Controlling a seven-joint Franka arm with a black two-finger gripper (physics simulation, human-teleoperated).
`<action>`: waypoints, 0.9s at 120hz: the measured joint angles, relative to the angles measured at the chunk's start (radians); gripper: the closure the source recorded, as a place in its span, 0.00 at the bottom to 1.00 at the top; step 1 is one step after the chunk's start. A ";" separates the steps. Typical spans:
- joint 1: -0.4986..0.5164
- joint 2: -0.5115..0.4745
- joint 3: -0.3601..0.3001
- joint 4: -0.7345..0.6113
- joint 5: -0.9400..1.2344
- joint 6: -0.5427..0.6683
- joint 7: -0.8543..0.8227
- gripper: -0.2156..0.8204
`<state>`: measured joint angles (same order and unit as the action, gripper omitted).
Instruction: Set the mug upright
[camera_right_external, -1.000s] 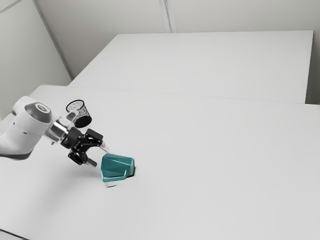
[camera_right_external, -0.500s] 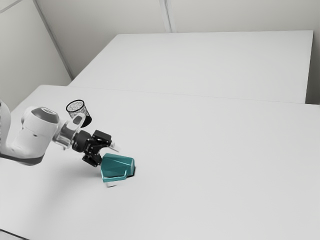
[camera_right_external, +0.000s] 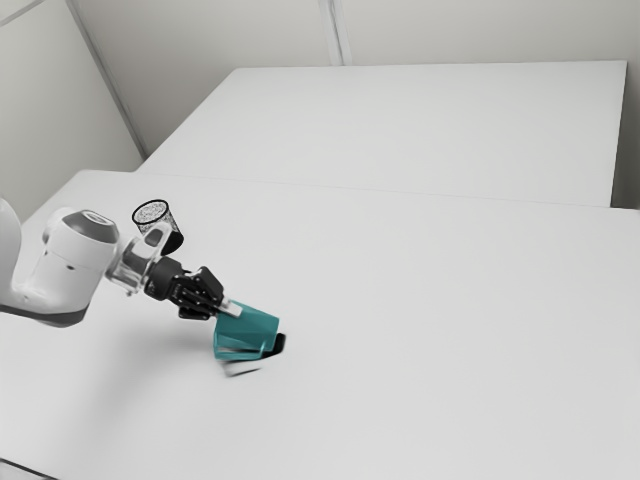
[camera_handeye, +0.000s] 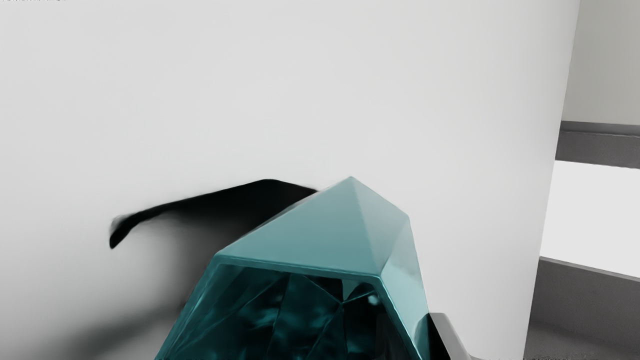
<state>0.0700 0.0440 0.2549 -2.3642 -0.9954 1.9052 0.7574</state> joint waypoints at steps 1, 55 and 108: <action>-0.001 0.000 0.000 0.000 0.000 0.000 0.001 0.91; -0.033 -0.164 -0.160 0.202 0.421 0.000 -0.112 0.96; -0.113 -0.010 -0.242 0.296 1.019 0.135 -0.362 0.96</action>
<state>-0.0430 0.0341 0.0130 -2.0679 0.0234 2.0403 0.3950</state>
